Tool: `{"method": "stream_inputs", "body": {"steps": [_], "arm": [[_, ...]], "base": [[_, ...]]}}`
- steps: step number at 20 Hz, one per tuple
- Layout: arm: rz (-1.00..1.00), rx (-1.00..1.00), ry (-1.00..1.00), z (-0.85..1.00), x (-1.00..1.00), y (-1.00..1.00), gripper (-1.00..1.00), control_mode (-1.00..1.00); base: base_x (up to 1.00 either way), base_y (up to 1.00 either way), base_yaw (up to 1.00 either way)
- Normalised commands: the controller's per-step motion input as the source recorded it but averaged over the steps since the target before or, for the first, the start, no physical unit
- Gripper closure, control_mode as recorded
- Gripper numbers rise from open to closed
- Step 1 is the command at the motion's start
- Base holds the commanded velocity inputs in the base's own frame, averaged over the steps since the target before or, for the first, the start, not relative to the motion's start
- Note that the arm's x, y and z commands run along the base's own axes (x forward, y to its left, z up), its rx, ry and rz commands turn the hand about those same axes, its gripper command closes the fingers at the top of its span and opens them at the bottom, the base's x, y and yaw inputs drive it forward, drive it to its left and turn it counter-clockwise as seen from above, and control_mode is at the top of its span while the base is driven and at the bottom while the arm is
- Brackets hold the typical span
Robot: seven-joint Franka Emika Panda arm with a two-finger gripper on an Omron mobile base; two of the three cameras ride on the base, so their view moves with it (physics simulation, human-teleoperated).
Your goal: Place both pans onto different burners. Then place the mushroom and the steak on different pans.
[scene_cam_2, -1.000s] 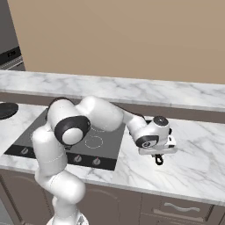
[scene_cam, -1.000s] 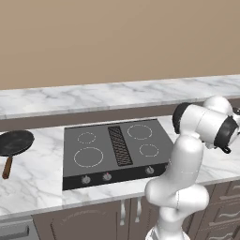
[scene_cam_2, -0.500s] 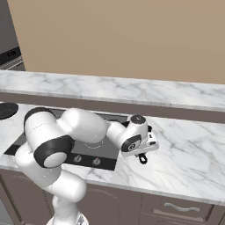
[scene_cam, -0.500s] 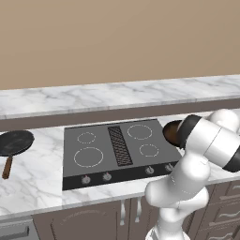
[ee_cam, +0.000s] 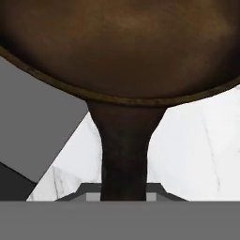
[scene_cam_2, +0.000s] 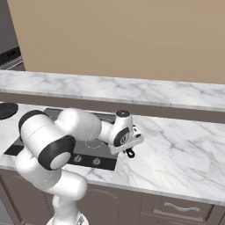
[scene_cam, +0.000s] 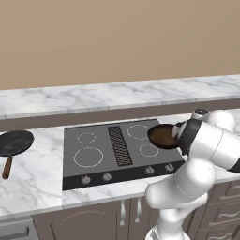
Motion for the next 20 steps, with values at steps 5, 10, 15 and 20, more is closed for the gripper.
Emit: {"method": "stream_inputs", "body": {"steps": [5, 10, 15, 20], "arm": [[0.16, -0.02, 0.03, 0.0, 0.23, 0.51, 1.0, -1.0], [0.18, -0.01, 0.0, -0.08, 0.0, 0.35, 1.0, -1.0], [0.16, 0.0, 0.0, -0.26, 0.07, 0.26, 1.0, -1.0], [0.17, -0.01, 0.0, -0.26, 0.02, 0.33, 1.0, -1.0]], "base": [[0.0, 0.0, 0.0], [0.0, 0.0, 0.0], [0.0, 0.0, 0.0], [0.0, 0.0, 0.0]]}}
